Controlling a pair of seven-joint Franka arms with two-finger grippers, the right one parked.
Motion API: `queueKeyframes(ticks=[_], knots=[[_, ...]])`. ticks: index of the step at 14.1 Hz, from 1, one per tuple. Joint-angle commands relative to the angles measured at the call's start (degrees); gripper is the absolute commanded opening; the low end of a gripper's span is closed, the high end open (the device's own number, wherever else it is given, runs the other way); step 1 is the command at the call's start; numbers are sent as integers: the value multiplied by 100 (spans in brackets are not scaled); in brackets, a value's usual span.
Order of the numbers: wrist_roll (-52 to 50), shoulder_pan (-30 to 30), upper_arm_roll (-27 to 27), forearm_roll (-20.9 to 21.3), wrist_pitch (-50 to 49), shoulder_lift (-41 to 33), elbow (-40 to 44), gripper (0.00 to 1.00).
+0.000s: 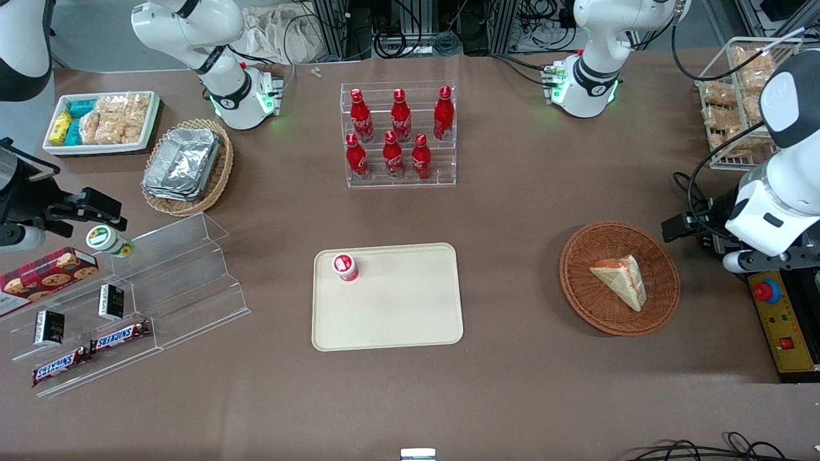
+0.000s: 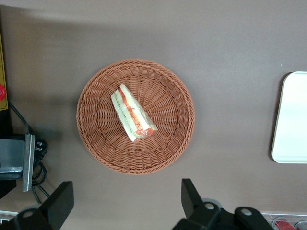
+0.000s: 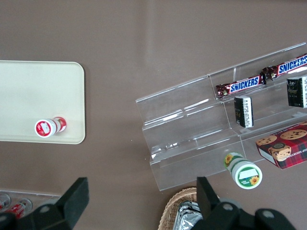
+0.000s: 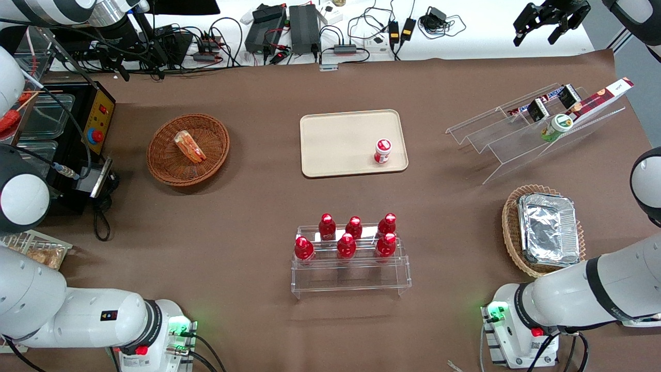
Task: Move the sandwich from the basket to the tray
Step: 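Move the left gripper over the wrapped sandwich in the wicker basket, then lower the open left gripper around the sandwich and close it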
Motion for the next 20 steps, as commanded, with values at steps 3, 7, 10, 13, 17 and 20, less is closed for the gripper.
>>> queueKeyframes(ticks=[3,7,10,13,17,20], knots=[[-11,-1,-15,-102,-140,208,246,99],[-599,8,19,-330,288,657,379,99],[-1398,8,230,-340,834,859,90,98],[-3229,-131,249,-175,1002,772,-506,94],[-3773,-432,266,416,1563,763,-939,95],[-3791,-423,275,451,2492,676,-1675,95]])
